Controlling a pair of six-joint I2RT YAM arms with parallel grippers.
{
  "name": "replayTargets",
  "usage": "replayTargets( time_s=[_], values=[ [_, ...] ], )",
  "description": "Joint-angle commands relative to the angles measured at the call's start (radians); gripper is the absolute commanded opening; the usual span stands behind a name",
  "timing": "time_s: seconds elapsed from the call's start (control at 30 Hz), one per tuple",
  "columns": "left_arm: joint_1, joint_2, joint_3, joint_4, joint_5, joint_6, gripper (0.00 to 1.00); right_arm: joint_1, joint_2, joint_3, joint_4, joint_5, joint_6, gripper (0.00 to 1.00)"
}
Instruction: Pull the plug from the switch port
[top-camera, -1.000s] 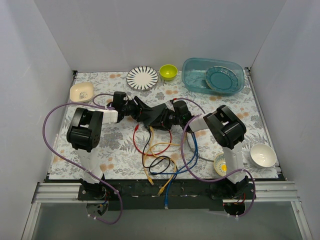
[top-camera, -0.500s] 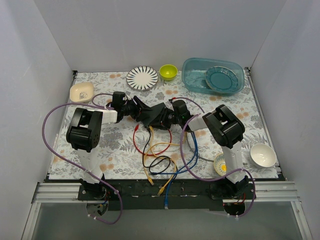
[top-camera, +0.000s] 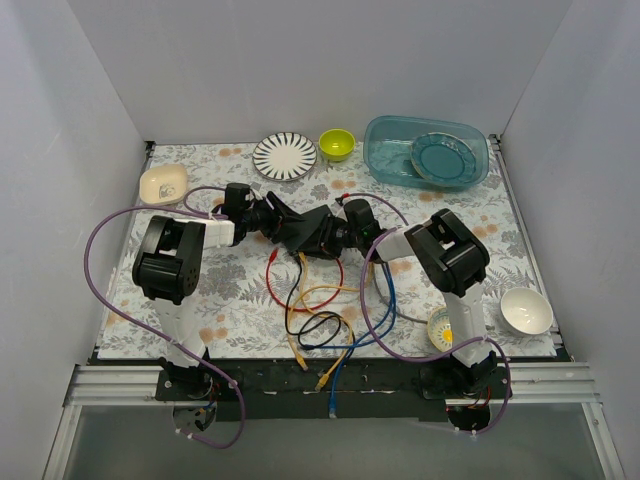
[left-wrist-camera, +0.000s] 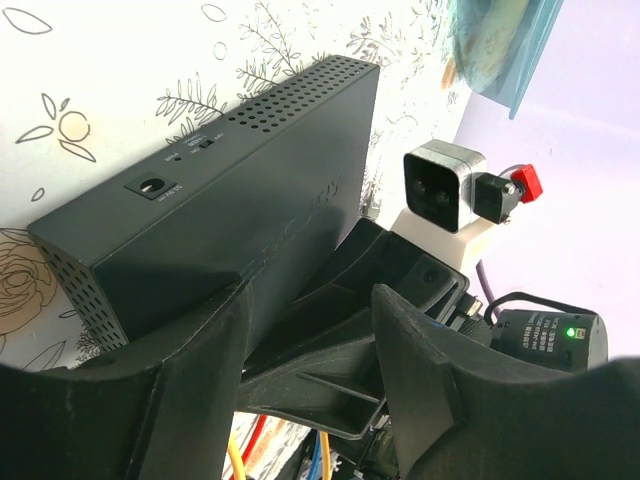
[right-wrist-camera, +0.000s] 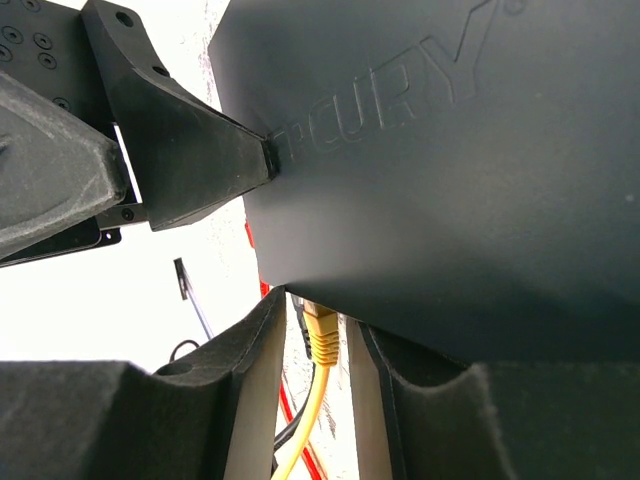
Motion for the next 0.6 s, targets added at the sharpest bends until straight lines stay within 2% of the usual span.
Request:
replayTargets(
  time_s=[0.0,0.2,0.3,0.33,0.43,0.57],
  values=[
    [0.003,0.022,-0.047,-0.181,-0.114,0.070,0.52,0.020,0.068,0.015,-0.178,0.020,-0.064,0.38],
    [0.003,0.023,-0.047,-0.178,-0.113,0.066,0.53,0.022,0.063,0.007,-0.204,0.023,-0.096,0.38],
    [0.002,0.025,-0.049,-0.178,-0.113,0.066,0.52,0.022,0.068,0.004,-0.209,0.021,-0.101,0.33],
    [0.003,0.023,-0.047,-0.178,-0.113,0.066,0.53,0.022,0.069,0.006,-0.207,0.018,-0.099,0.28],
    [0.002,0.025,-0.049,-0.179,-0.113,0.067,0.53,0.022,0.075,0.004,-0.204,0.017,-0.099,0.20],
    [0.002,0.023,-0.049,-0.179,-0.114,0.067,0.53,0.022,0.074,0.004,-0.207,0.018,-0.110,0.15]
  ],
)
